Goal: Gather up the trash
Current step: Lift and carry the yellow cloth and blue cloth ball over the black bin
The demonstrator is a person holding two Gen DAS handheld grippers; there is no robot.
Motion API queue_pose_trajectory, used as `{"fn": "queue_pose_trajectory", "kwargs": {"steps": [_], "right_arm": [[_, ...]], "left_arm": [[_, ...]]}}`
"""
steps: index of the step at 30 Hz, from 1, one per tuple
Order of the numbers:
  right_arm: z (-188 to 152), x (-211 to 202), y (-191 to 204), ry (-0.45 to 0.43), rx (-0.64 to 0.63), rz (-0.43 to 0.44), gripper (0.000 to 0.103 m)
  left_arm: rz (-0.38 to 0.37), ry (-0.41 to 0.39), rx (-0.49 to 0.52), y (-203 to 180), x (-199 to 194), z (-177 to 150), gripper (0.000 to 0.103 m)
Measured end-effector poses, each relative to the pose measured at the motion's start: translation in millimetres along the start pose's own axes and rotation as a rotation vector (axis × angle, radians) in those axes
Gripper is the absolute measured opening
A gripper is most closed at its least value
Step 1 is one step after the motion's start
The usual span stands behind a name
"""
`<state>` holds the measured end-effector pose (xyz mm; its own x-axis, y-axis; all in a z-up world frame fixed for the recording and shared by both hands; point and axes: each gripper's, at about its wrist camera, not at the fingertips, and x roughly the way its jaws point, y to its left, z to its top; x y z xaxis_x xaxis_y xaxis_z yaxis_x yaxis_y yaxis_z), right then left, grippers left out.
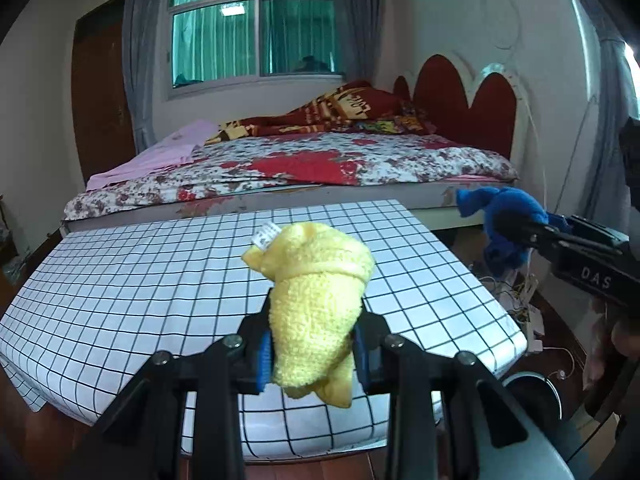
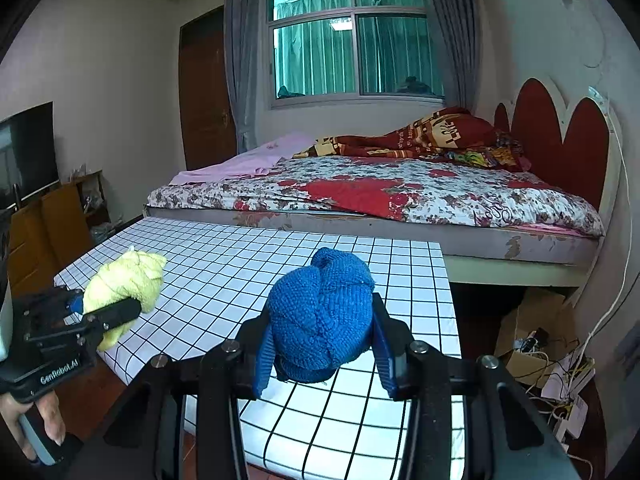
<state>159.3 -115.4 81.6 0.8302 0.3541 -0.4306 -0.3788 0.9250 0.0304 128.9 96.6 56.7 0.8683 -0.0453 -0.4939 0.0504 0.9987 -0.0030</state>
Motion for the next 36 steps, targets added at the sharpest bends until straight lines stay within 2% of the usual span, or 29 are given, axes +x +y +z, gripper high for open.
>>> {"fn": "queue_pose_trajectory", "kwargs": {"steps": [7, 19, 30, 36], "right_arm": [[-16.1, -27.0, -7.4, 0.015, -0.012, -0.061, 0.044], [-37.2, -74.3, -39.0, 0.018, 0.028, -0.223, 0.044], [-64.9, -109.5, -68.6, -0.003, 0.062, -0.276, 0.044], [-82.7, -131.8, -89.5, -0.019, 0.124, -0.301, 0.044]], "left_arm": [[-0.089, 0.005, -0.001, -24.1, 8.3, -8.5, 0.033], [-0.243, 0.021, 0.050, -73.1, 17.8, -21.3, 0.033], [-0.296, 0.026, 0.055, -118.0, -1.9, -36.3, 0.033], [-0.323, 0.046, 0.106, -142.1, -8.7, -47.7, 0.033]]}}
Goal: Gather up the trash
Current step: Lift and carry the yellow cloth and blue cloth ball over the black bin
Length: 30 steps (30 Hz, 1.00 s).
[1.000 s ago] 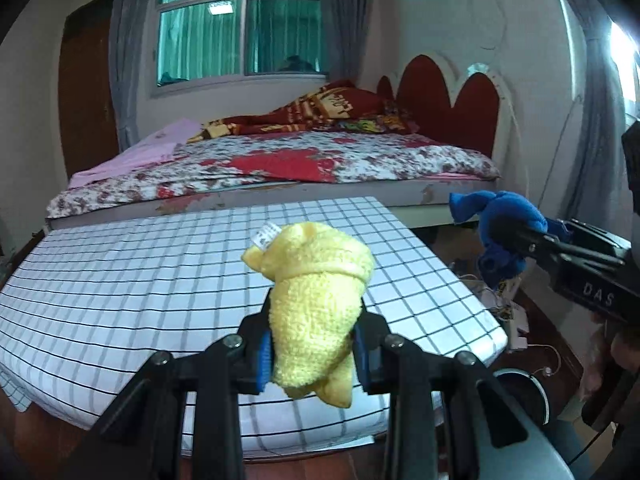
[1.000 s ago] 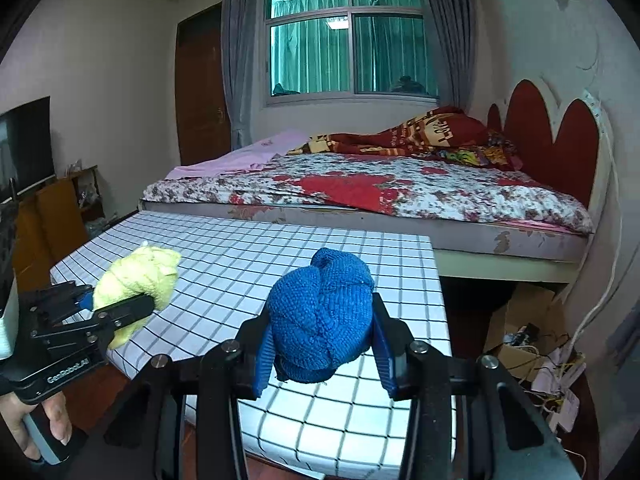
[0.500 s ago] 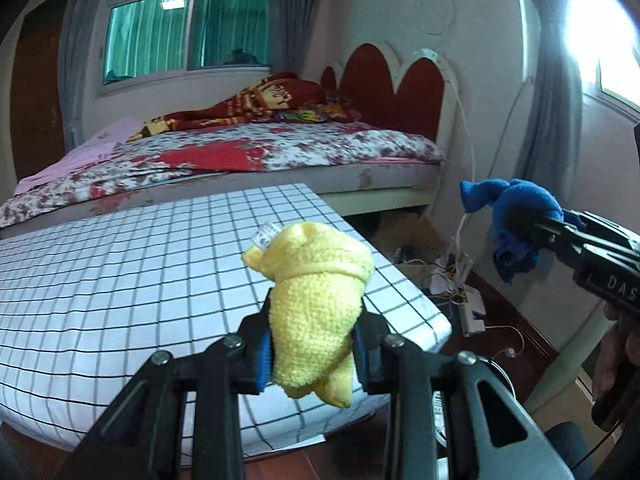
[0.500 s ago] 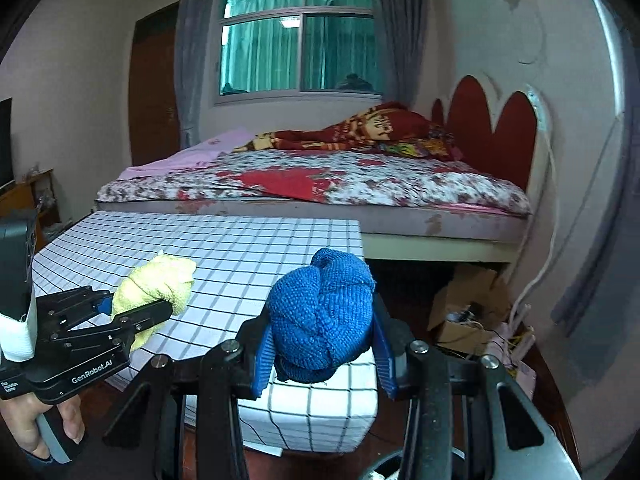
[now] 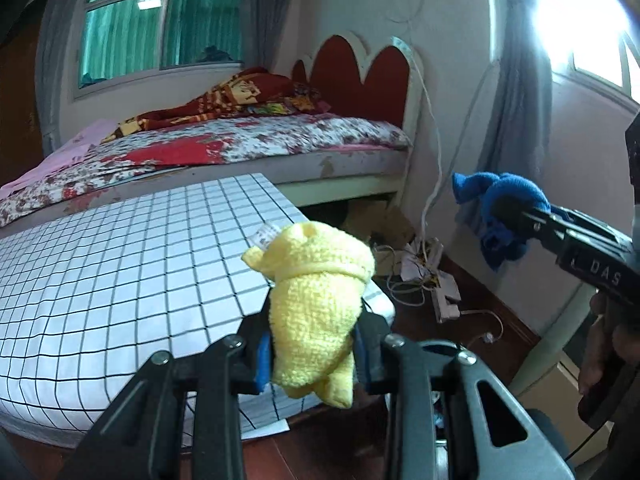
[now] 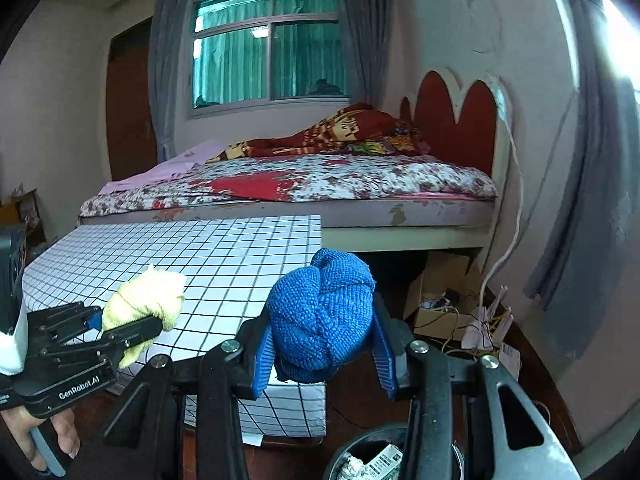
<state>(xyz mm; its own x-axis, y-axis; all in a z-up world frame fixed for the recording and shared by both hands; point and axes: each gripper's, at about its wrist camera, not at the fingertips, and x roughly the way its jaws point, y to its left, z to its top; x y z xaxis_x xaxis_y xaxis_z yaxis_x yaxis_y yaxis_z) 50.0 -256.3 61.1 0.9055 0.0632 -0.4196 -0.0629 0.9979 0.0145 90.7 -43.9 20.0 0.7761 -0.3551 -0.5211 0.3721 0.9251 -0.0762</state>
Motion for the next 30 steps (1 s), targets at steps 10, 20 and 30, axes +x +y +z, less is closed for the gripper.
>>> {"fn": "queue_pose_trajectory", "kwargs": {"steps": [10, 20, 30], "right_arm": [[-38.3, -30.1, -51.3, 0.039, 0.084, -0.064, 0.044], [-85.9, -37.8, -109.7, 0.111, 0.161, -0.111, 0.045], [-139.5, -9.9, -126.6, 0.244, 0.158, -0.101, 0.046]], "left_arm": [[-0.138, 0.053, 0.086, -70.4, 23.0, -13.7, 0.033], [-0.234, 0.160, 0.152, -118.0, 62.2, -39.2, 0.033], [-0.275, 0.272, 0.163, -136.8, 103.4, -72.6, 0.034]]}}
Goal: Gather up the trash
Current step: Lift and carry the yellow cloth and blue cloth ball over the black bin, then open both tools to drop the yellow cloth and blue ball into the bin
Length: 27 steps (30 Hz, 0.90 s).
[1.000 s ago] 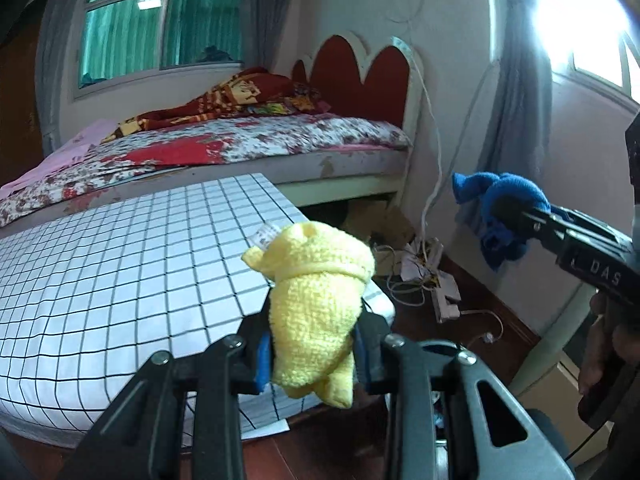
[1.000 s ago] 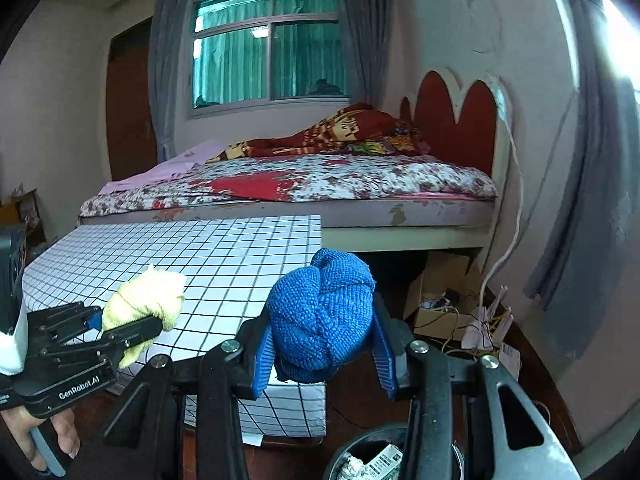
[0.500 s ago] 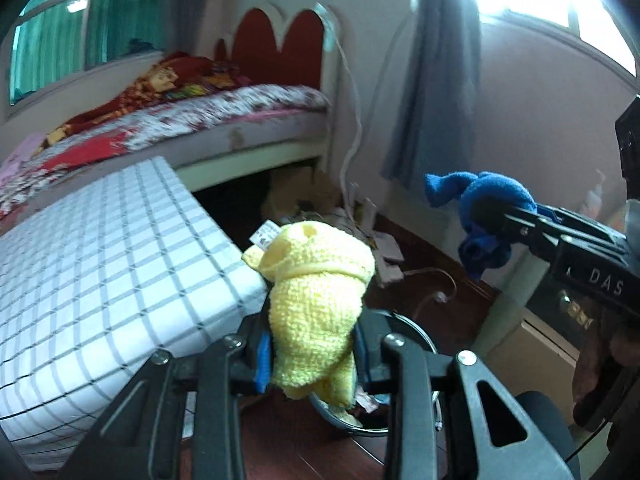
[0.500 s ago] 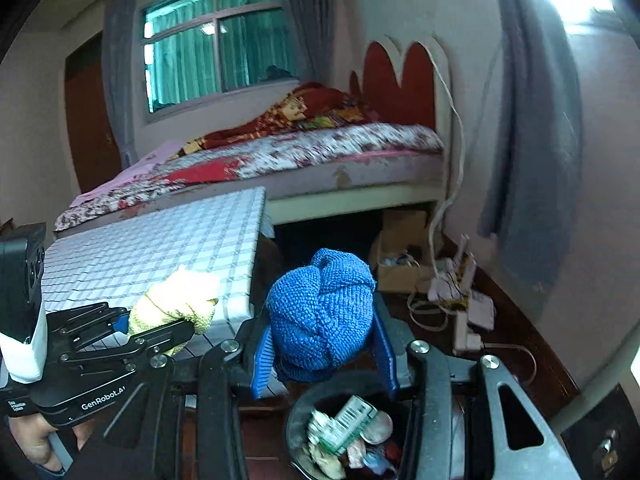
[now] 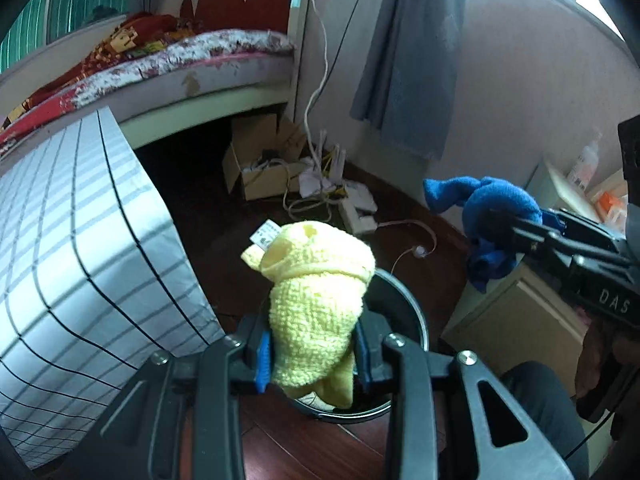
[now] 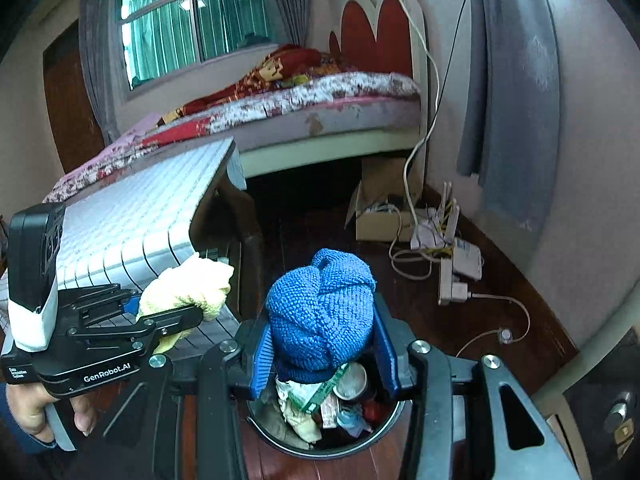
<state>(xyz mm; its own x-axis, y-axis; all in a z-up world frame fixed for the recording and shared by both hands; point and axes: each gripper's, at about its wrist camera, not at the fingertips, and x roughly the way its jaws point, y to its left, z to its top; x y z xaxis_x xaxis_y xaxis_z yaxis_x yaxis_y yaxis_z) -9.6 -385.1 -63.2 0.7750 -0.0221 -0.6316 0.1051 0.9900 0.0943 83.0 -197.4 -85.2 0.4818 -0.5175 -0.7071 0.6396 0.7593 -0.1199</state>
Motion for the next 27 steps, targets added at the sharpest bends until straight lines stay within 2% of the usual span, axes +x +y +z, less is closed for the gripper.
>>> {"fn": "queue_pose_trajectory", "kwargs": {"steps": [8, 10, 12, 13, 14, 15, 16, 18, 21, 27], "right_arm": [[-16.6, 39.8, -2.4, 0.083, -0.059, 0.018, 0.046], [-21.5, 53.2, -3.8, 0.106, -0.079, 0.027, 0.046], [-31.5, 73.1, -6.2, 0.147, -0.118, 0.048, 0.050], [-35.8, 81.9, -7.0, 0.171, -0.139, 0.019, 0.061], [-41.8, 95.3, -11.1, 0.223, -0.147, -0.032, 0.084], [-45.9, 104.0, -16.4, 0.259, -0.130, -0.038, 0.093], [-47.8, 106.4, -18.4, 0.264, -0.119, -0.046, 0.102], [-51.9, 108.9, -21.3, 0.266, -0.111, -0.087, 0.102], [-56.4, 110.8, -20.2, 0.267, -0.090, -0.102, 0.102], [-56.3, 110.6, -12.3, 0.259, -0.058, -0.119, 0.102]], "left_arm": [[-0.013, 0.040, -0.011, 1.6, 31.2, -7.7, 0.034], [-0.039, 0.045, -0.020, 3.5, 41.8, -10.5, 0.037], [-0.079, 0.078, -0.052, 8.0, 56.3, -17.7, 0.055], [-0.058, 0.102, -0.065, 10.0, 61.9, -21.8, 0.078], [-0.038, 0.115, -0.079, 14.2, 66.1, -24.7, 0.093], [-0.008, 0.125, -0.096, 18.8, 68.5, -29.3, 0.096], [0.036, 0.140, -0.107, 23.2, 70.1, -34.3, 0.097], [0.078, 0.151, -0.120, 29.1, 70.1, -41.5, 0.097], [0.163, 0.136, -0.118, 32.8, 66.5, -46.6, 0.101], [0.207, 0.115, -0.106, 32.5, 55.5, -45.8, 0.102]]}}
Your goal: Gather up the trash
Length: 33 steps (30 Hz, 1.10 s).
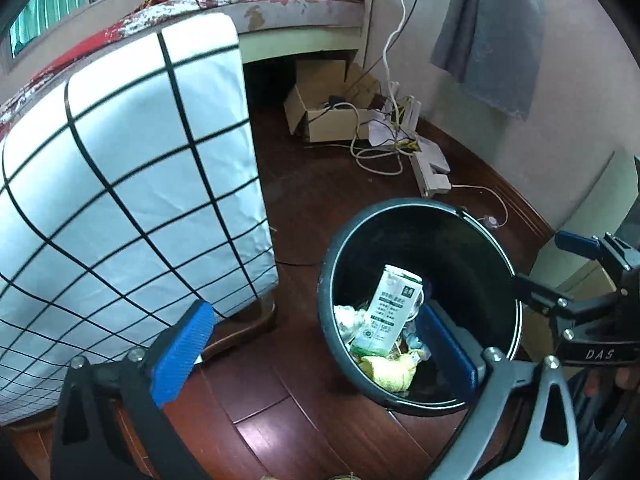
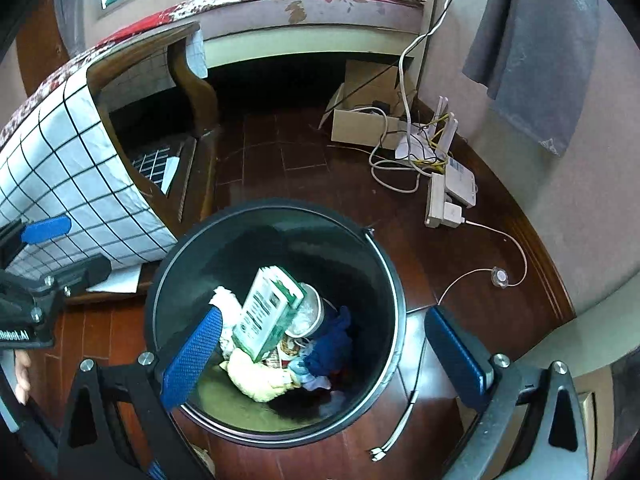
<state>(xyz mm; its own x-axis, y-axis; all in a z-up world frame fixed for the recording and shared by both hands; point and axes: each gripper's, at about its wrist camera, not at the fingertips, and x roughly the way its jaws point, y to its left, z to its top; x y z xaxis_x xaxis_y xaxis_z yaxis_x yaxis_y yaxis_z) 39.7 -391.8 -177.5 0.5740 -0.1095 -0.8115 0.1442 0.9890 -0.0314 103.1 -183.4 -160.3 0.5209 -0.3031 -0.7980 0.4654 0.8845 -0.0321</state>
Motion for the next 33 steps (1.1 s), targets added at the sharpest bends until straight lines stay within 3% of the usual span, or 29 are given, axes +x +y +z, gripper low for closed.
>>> {"fn": "queue_pose_trajectory", "kwargs": {"steps": [18, 33], "right_arm": [[11.8, -41.1, 16.2, -0.043, -0.001, -0.058, 0.102], [34.0, -116.4, 65.3, -0.116, -0.039, -0.068, 0.102]], "left_arm": [[0.033, -0.078, -0.002, 9.3, -48.5, 15.4, 0.102], [0.144, -0.132, -0.025, 31.5, -112.1, 11.7, 0.102]]}}
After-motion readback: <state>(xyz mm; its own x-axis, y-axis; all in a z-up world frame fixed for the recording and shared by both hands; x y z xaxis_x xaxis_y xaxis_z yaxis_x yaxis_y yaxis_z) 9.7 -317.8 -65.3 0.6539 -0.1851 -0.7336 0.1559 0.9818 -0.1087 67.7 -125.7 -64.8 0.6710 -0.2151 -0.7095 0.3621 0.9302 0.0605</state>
